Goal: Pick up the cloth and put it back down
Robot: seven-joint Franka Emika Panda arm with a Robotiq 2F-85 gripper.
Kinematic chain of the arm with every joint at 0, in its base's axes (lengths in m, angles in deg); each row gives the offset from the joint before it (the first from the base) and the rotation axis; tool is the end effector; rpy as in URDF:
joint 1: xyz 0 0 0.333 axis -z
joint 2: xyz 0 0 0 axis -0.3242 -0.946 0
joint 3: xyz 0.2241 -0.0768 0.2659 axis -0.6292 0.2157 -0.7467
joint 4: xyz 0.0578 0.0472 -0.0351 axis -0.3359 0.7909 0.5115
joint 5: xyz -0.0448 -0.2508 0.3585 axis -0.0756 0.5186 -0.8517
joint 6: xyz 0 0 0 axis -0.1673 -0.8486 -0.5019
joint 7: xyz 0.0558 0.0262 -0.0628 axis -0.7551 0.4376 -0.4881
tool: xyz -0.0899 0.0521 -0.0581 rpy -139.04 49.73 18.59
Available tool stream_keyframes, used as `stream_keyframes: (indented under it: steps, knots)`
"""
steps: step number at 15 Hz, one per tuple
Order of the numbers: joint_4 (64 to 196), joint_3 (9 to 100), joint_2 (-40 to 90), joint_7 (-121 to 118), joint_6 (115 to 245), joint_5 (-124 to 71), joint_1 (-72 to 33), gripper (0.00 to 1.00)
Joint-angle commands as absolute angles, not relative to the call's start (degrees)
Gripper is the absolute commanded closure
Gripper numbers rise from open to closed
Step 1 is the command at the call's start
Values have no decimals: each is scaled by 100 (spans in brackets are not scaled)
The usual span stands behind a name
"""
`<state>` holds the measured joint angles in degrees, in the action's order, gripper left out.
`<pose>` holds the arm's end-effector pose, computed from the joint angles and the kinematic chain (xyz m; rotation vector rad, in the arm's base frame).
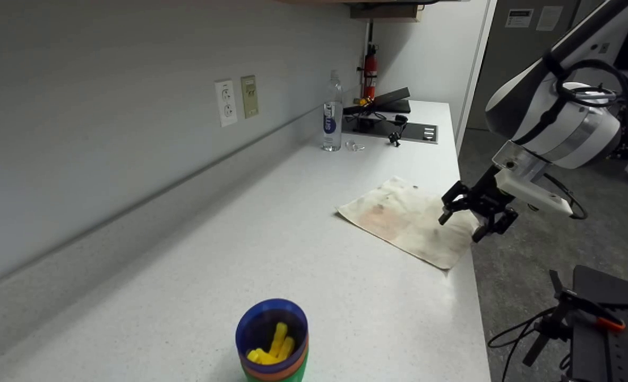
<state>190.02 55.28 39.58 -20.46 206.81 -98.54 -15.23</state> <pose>0.4172 -0.1067 0.2093 -2.3717 1.3573 -0.2467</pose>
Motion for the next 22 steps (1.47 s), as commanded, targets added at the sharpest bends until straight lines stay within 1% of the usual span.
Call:
stream_keyframes:
  steps: [1, 2, 3, 5, 8, 9, 10, 11, 12, 13, 18, 22]
  knots:
    - [19025, 5480, 4083, -2091, 20721, -10049, -1558, 29]
    - [19027, 5474, 4094, -2096, 20737, -10026, -1562, 32]
    - [19043, 5458, 4122, -2110, 20808, -10015, -1579, 41]
    - [19132, 5443, 4191, -2106, 20947, -9986, -1599, 54]
    - [19373, 5401, 4378, -1970, 21239, -9828, -1632, 77]
    - [19455, 5374, 4476, -1937, 21367, -9781, -1641, 80]
    - [19551, 5335, 4562, -1891, 21507, -9724, -1650, 85]
    - [19629, 5287, 4631, -1862, 21663, -9679, -1659, 94]
    - [19443, 5225, 4411, -1934, 21853, -9710, -1660, 98]
    - [19497, 5168, 4437, -1894, 21992, -9667, -1662, 100]
    - [19501, 4868, 4121, -1643, 22645, -9064, -1603, 99]
    - [19509, 4908, 3798, -1301, 22993, -8049, -1637, 99]
